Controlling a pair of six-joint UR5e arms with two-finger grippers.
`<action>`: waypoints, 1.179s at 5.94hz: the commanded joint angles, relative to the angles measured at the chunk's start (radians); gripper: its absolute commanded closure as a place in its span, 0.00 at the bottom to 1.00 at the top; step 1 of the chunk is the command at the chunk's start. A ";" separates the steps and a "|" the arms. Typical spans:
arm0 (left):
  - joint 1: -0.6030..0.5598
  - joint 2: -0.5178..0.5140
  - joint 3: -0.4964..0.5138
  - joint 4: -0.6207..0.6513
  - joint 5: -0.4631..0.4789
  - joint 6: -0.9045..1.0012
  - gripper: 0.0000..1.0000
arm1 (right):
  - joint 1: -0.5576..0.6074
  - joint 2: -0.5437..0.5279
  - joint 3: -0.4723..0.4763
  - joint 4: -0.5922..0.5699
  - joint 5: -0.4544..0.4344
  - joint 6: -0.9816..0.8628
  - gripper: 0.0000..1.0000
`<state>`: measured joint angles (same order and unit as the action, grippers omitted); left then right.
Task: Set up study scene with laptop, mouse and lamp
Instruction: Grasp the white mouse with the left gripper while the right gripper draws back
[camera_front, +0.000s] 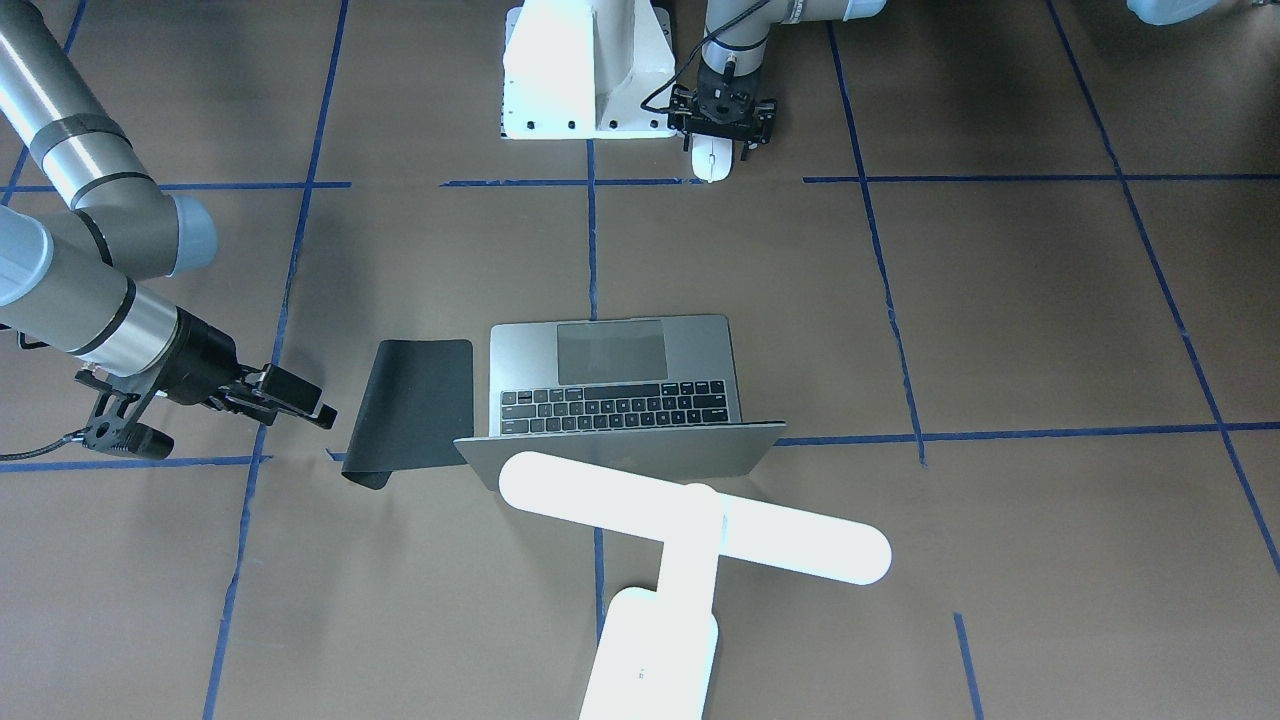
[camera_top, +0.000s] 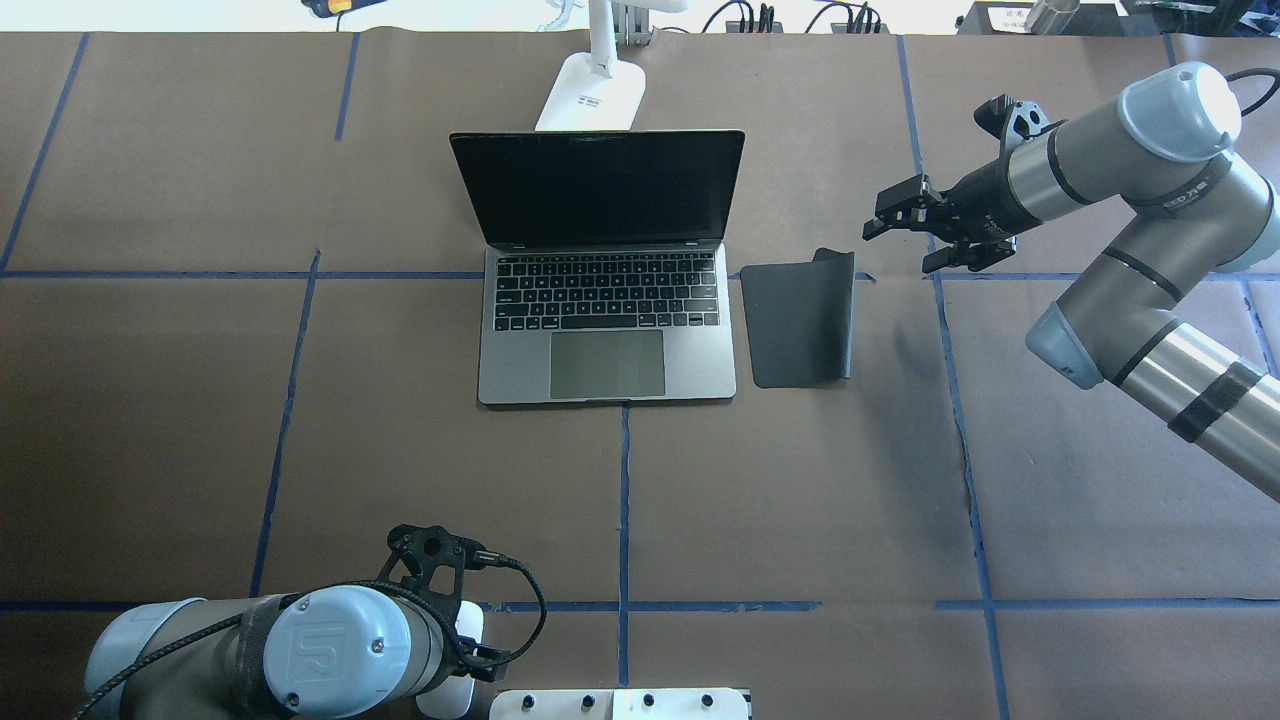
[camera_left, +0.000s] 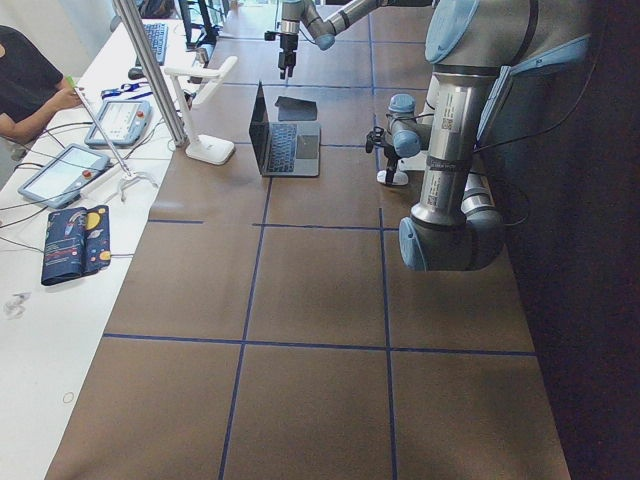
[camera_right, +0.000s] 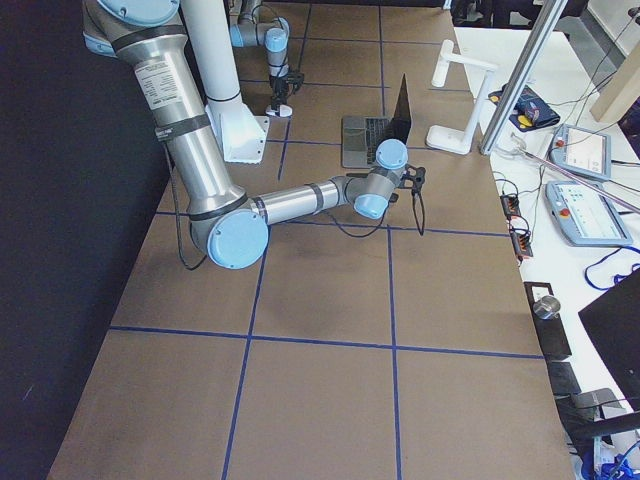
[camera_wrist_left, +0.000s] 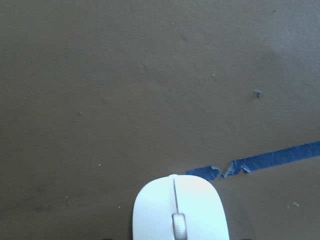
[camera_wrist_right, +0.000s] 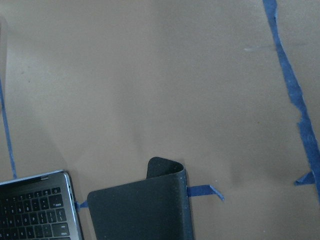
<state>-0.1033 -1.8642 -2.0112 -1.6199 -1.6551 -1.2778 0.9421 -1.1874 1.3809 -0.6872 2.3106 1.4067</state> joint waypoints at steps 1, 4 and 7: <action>0.000 -0.001 0.002 0.000 -0.003 0.000 0.36 | 0.001 -0.001 0.006 0.000 0.003 0.002 0.00; -0.013 -0.007 -0.035 0.012 -0.003 0.011 0.95 | 0.003 0.000 0.021 0.000 0.007 0.005 0.00; -0.116 -0.209 0.046 0.015 -0.005 0.119 0.95 | 0.035 -0.069 0.078 0.000 0.012 0.005 0.00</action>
<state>-0.1821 -2.0019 -2.0081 -1.6043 -1.6571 -1.2037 0.9605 -1.2346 1.4432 -0.6872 2.3200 1.4122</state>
